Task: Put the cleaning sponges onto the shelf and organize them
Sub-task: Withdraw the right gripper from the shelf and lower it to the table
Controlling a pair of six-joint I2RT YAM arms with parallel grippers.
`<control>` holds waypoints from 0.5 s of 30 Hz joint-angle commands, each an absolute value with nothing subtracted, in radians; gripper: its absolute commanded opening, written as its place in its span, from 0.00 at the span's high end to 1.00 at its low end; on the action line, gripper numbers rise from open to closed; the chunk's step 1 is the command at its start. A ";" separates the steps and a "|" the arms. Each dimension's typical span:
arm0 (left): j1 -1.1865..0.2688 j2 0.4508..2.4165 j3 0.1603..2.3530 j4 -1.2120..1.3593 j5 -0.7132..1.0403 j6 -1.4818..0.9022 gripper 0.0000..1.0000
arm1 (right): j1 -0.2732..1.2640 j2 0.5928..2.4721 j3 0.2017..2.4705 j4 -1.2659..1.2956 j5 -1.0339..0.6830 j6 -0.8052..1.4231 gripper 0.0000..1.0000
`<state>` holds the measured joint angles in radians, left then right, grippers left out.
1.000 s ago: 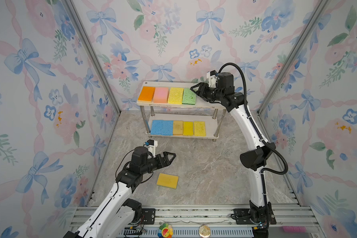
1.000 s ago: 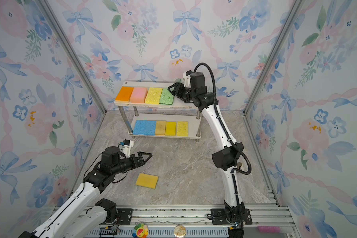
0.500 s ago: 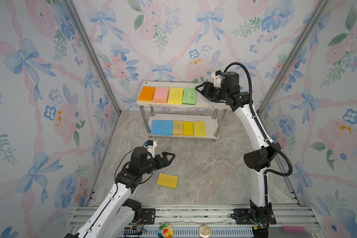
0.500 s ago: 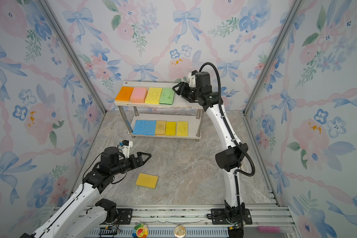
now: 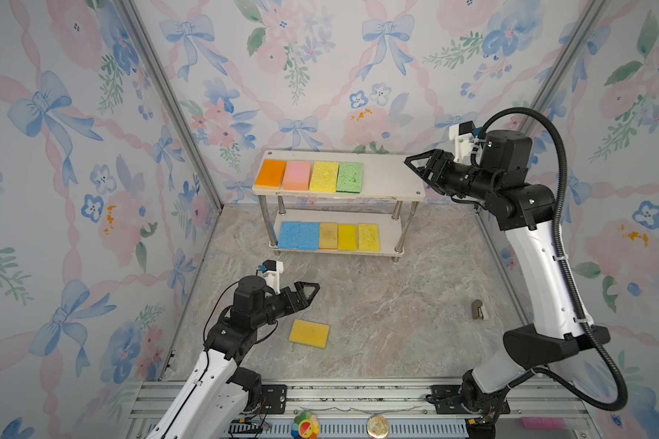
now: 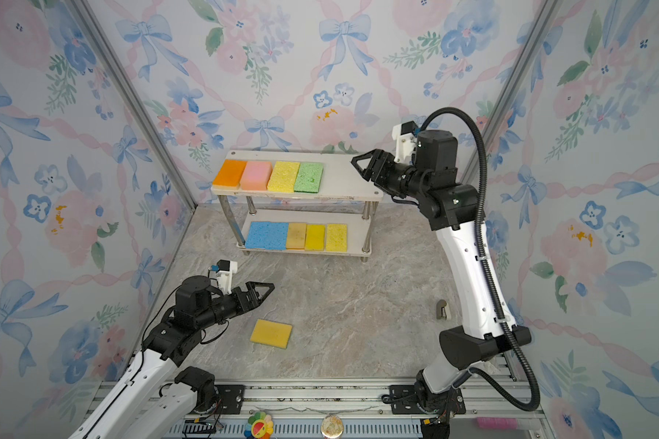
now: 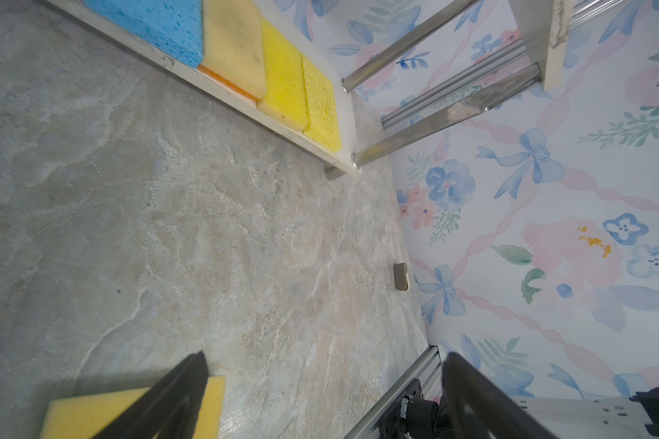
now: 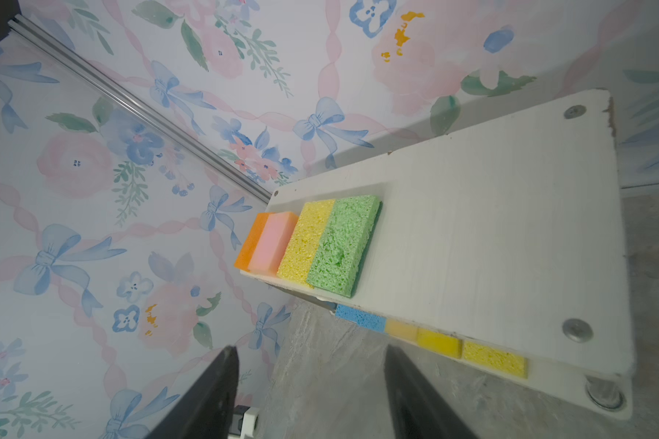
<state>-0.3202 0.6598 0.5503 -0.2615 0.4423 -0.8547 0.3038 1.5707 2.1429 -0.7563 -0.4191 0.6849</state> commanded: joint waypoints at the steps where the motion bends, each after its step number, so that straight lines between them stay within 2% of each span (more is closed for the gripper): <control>1: -0.312 0.634 0.532 -0.279 0.431 -0.879 0.02 | 0.328 1.495 1.981 -0.759 -0.453 0.728 0.36; 5: -0.311 0.630 0.528 -0.289 0.439 -0.886 0.02 | 0.401 1.381 1.801 -0.743 -0.457 0.763 0.36; 15: -0.309 0.615 0.481 -0.298 0.466 -0.913 0.02 | 0.621 1.228 1.552 -0.859 -0.294 0.703 0.35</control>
<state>-0.3191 0.6224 0.5041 -0.2817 0.4469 -0.9020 0.5877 1.2678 1.5906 -0.8207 -0.3550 0.7227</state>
